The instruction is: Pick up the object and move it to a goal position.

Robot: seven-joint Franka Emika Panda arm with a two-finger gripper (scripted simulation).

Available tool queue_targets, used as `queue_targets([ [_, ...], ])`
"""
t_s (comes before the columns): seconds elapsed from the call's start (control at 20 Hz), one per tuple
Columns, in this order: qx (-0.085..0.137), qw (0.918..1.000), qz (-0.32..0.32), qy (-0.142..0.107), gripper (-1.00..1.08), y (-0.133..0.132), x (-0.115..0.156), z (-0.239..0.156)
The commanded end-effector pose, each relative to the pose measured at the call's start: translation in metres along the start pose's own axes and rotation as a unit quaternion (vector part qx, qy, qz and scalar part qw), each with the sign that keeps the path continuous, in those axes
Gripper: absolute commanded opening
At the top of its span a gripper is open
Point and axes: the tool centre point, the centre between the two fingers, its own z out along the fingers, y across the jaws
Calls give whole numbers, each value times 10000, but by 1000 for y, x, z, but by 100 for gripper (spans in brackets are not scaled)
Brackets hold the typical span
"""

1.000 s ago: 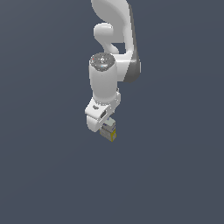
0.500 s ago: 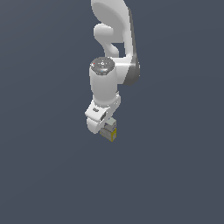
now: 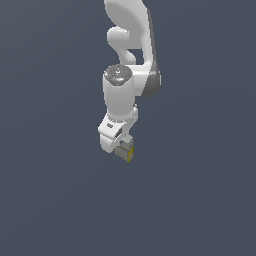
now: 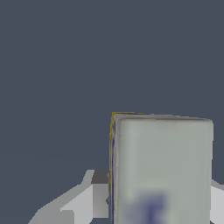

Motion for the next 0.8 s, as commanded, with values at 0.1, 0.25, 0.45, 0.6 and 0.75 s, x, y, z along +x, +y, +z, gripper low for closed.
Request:
queue_targets([
  [0.1, -4, 10000, -4, 3, -100, -4, 11, -12],
  [0.25, -7, 10000, -4, 2, -100, -8, 24, -26],
  [0.45, -7, 10000, -4, 2, -100, -16, 47, -52],
  [0.6, -9, 10000, -2, -1, -100, -22, 68, -74],
  [0.75, -9, 10000, -2, -1, -100, -29, 90, -98],
])
